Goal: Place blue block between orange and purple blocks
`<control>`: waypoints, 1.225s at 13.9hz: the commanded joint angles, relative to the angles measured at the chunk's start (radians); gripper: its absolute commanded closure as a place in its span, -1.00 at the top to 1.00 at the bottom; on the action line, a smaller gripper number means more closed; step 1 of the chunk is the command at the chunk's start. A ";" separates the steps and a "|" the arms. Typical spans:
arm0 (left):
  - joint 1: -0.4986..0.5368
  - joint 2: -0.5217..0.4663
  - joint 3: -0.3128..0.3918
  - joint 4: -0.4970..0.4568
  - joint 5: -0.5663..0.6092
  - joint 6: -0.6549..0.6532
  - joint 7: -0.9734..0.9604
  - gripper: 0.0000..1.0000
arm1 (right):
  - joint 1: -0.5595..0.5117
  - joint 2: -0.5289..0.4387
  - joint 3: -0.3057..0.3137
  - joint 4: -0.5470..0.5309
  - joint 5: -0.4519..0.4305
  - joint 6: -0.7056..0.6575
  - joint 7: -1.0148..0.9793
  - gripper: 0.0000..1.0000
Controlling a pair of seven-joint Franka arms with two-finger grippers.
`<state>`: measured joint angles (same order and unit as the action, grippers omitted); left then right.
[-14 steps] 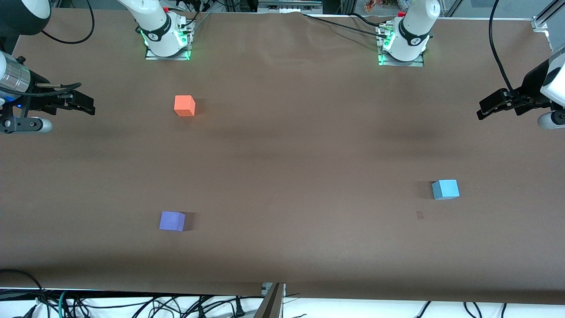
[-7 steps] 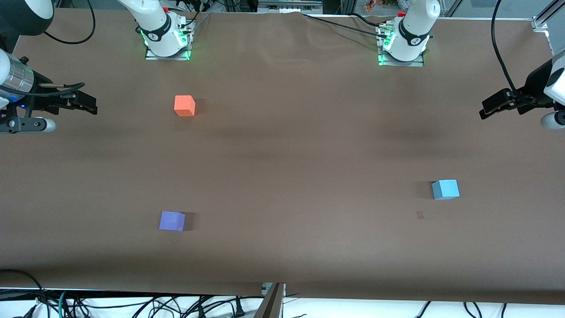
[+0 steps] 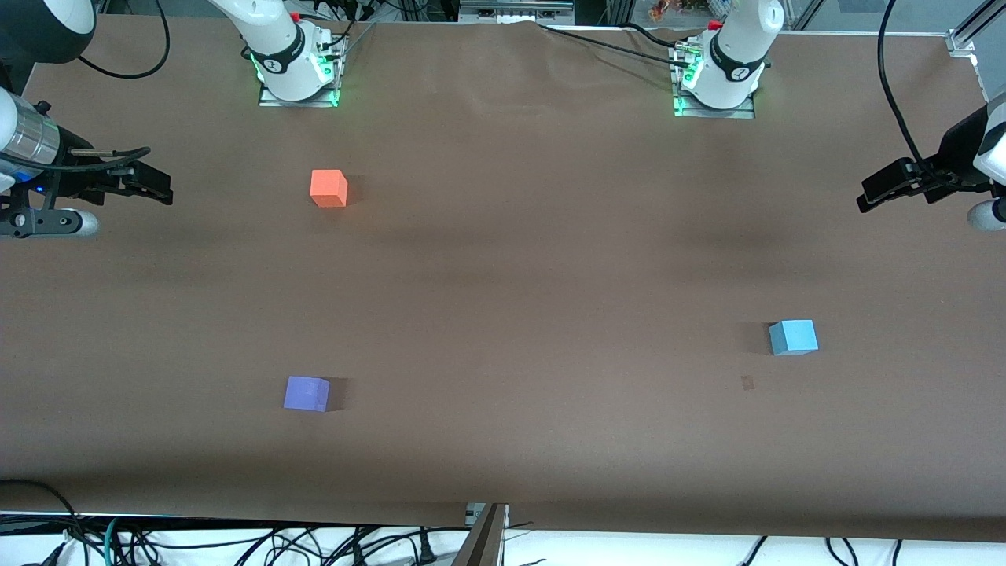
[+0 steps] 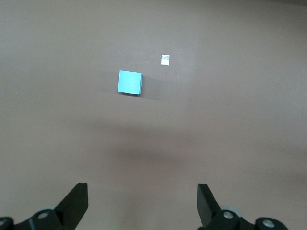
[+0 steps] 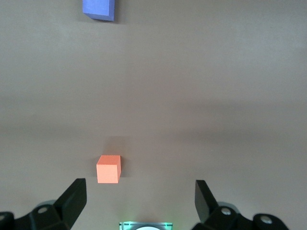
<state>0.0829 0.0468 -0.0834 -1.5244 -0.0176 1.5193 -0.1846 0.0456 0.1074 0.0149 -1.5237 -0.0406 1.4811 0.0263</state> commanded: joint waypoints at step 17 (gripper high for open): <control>0.008 0.012 -0.003 0.013 0.019 -0.011 0.004 1.00 | -0.009 -0.009 0.003 0.000 0.015 0.011 -0.009 1.00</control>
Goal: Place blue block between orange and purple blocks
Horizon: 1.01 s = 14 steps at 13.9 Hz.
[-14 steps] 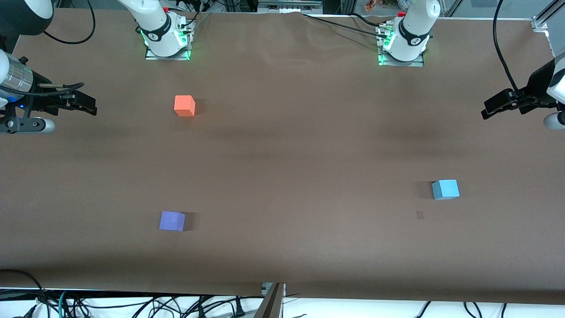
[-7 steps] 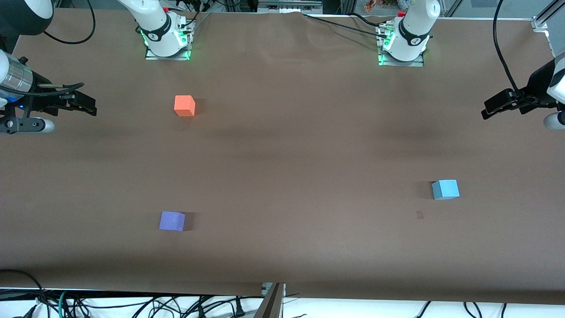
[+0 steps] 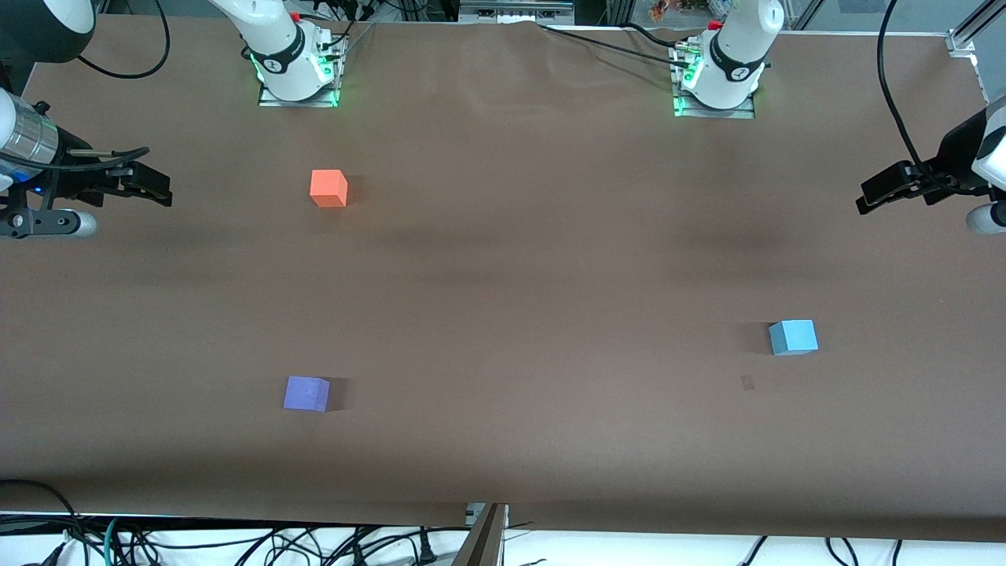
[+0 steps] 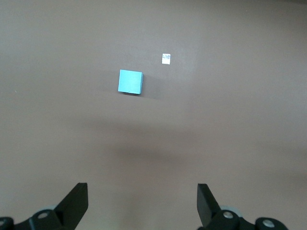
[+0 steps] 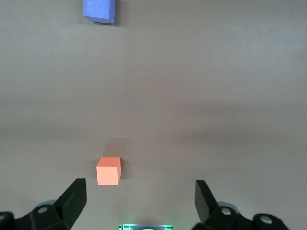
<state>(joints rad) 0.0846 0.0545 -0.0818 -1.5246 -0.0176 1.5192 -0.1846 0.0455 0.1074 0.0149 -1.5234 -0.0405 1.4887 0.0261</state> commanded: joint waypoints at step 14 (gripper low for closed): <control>0.012 0.111 -0.004 0.018 0.037 0.096 0.013 1.00 | -0.009 -0.009 0.003 0.000 0.014 0.012 -0.009 1.00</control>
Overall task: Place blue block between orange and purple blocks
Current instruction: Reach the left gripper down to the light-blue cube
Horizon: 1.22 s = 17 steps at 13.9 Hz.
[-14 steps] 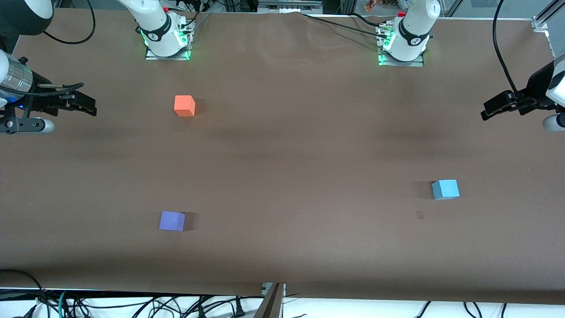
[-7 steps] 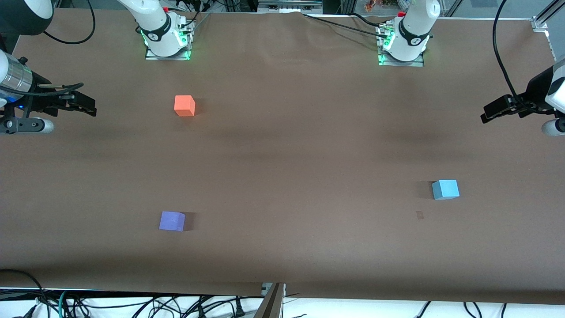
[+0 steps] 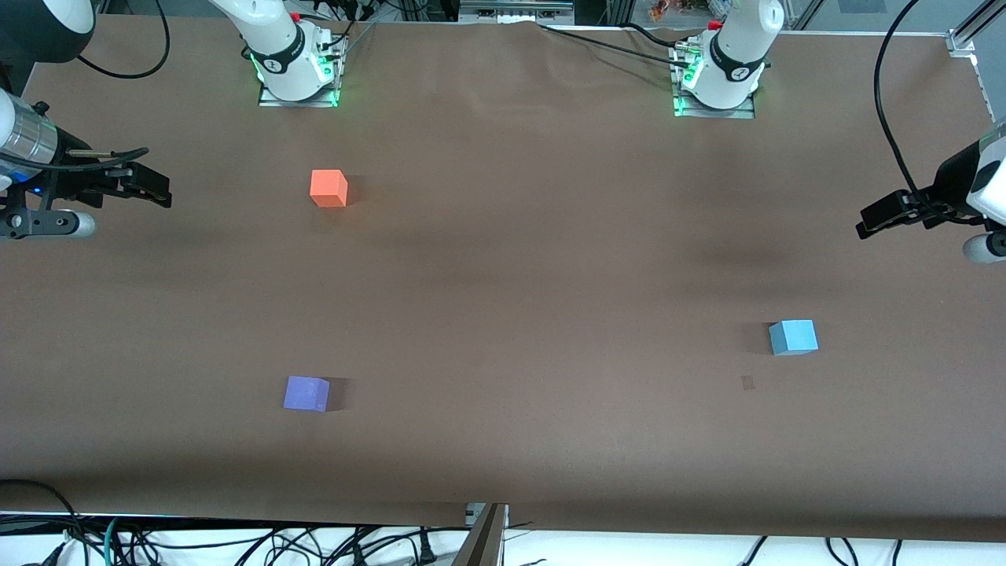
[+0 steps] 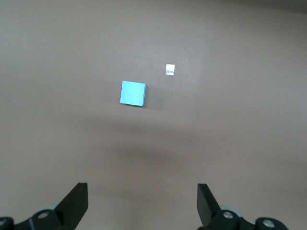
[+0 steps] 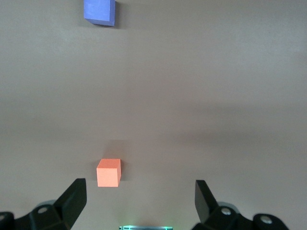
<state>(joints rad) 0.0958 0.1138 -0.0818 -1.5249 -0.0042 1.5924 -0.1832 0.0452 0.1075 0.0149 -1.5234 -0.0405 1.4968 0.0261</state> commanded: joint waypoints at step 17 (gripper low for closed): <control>0.110 0.515 -0.010 -0.093 0.098 0.587 0.021 1.00 | -0.007 -0.008 0.004 0.005 0.016 0.010 -0.009 1.00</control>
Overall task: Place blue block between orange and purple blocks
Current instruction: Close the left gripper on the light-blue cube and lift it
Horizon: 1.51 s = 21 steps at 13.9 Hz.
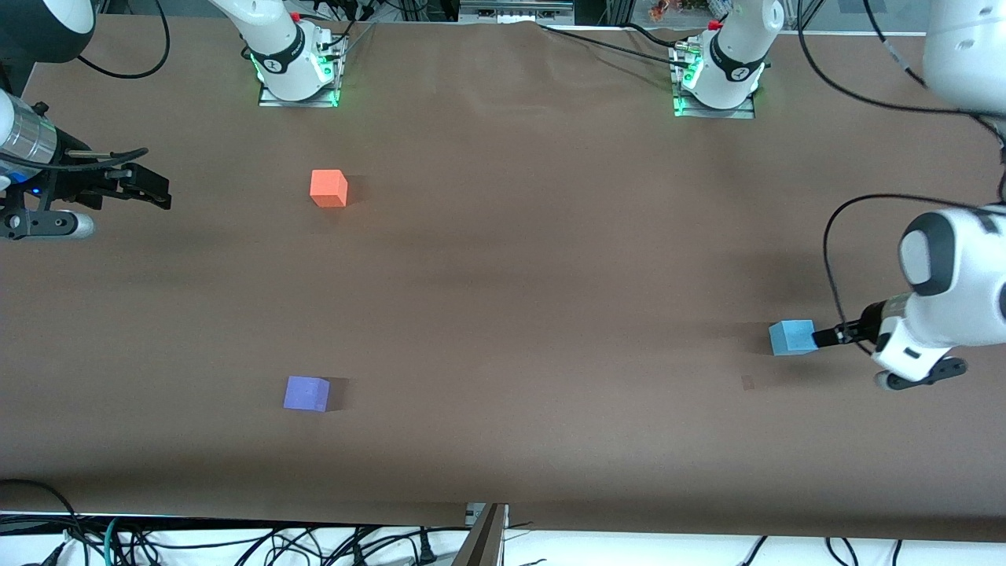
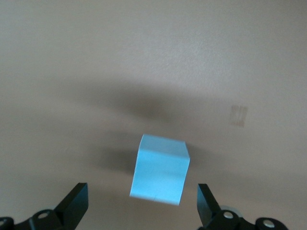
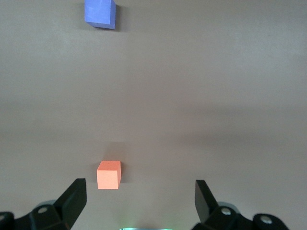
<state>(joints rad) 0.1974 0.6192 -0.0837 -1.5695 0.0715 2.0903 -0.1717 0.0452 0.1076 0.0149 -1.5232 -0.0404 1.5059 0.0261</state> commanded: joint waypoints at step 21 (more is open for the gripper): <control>-0.016 0.074 -0.014 -0.096 -0.033 0.106 0.132 0.59 | -0.007 -0.008 0.003 0.008 0.016 0.000 -0.009 1.00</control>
<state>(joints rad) 0.1936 0.7033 -0.1008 -1.6561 0.0584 2.2016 -0.0689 0.0451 0.1076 0.0149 -1.5214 -0.0404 1.5074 0.0261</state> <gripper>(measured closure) 0.013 0.000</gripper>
